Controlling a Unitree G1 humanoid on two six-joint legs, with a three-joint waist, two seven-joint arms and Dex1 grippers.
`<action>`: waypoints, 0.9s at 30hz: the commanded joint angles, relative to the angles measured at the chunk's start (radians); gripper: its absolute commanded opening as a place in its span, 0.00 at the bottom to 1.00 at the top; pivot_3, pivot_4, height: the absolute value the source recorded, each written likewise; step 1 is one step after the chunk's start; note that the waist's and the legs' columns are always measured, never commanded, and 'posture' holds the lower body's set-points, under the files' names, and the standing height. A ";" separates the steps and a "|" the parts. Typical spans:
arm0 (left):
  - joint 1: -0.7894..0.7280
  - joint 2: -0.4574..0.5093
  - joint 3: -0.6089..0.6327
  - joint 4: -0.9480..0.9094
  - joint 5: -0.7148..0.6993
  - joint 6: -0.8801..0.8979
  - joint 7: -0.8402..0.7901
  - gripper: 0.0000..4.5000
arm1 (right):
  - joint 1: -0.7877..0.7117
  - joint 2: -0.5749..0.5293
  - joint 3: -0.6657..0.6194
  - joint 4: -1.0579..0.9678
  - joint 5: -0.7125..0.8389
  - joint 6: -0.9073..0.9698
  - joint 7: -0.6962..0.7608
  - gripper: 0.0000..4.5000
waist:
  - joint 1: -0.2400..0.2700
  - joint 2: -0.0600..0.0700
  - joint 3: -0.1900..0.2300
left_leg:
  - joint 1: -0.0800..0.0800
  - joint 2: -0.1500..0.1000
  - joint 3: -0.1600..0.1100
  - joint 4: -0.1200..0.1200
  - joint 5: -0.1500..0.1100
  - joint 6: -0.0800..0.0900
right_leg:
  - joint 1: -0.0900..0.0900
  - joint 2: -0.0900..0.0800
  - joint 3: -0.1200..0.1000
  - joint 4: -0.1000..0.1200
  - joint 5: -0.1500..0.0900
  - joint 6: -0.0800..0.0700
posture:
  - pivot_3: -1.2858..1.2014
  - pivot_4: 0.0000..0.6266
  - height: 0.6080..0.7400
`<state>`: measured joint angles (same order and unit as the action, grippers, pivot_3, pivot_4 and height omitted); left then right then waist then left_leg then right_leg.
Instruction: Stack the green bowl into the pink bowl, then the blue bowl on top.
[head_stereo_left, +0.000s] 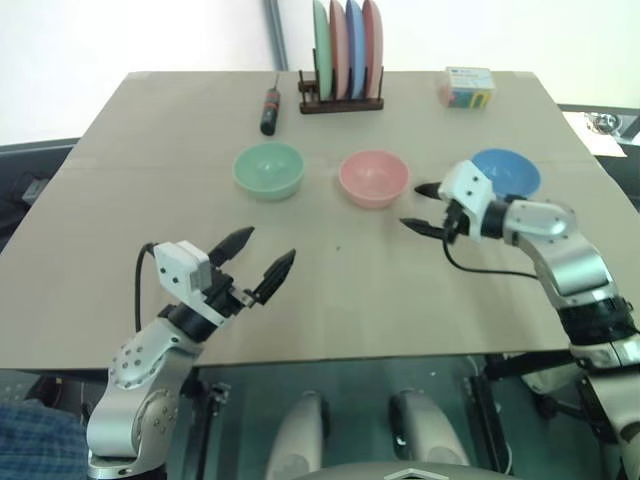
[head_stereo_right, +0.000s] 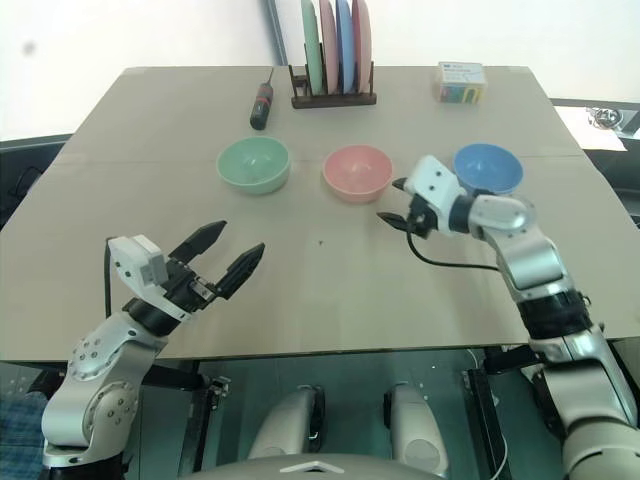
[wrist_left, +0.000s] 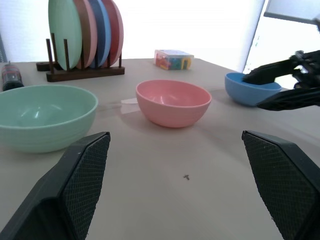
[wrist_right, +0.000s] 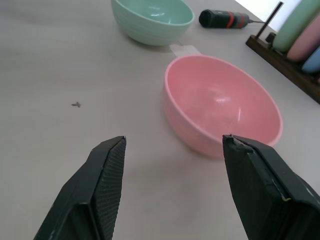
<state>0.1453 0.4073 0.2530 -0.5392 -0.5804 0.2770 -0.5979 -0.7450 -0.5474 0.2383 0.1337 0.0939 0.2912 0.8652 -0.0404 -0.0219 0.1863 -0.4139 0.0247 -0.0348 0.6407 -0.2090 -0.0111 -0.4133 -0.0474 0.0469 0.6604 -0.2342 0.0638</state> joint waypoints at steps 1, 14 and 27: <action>0.011 0.002 0.016 -0.049 -0.022 -0.018 0.007 1.00 | -0.102 0.047 0.059 0.115 -0.071 -0.072 0.019 0.71 | 0.000 0.000 0.000 | 0.000 0.000 0.000 0.000 0.000 0.000 | 0.000 0.000 0.000 0.000 0.000 0.000 | 0.52 0.24 1.00; 0.127 -0.040 0.020 -0.144 -0.032 -0.054 0.046 1.00 | -0.457 0.290 0.165 0.841 -0.287 -0.248 -0.058 0.99 | -0.003 0.000 0.000 | 0.000 0.000 0.000 -0.001 0.000 0.000 | -0.001 0.000 0.000 0.000 0.000 0.000 | 0.52 0.24 1.00; 0.230 -0.068 0.007 -0.205 -0.042 -0.114 0.023 1.00 | -0.565 0.369 0.161 1.097 -0.384 -0.321 -0.112 0.82 | -0.002 0.001 0.000 | 0.000 0.000 0.001 -0.003 0.000 0.000 | -0.002 0.000 0.000 0.000 -0.002 -0.004 | 0.52 0.24 1.00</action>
<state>0.3711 0.3373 0.2615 -0.6972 -0.6057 0.1915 -0.5655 -1.2831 -0.1738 0.4116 1.2257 -0.2736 -0.0171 0.7569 -0.0427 -0.0214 0.1865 -0.4138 0.0247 -0.0342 0.6378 -0.2090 -0.0112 -0.4150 -0.0475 0.0472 0.6605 -0.2361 0.0598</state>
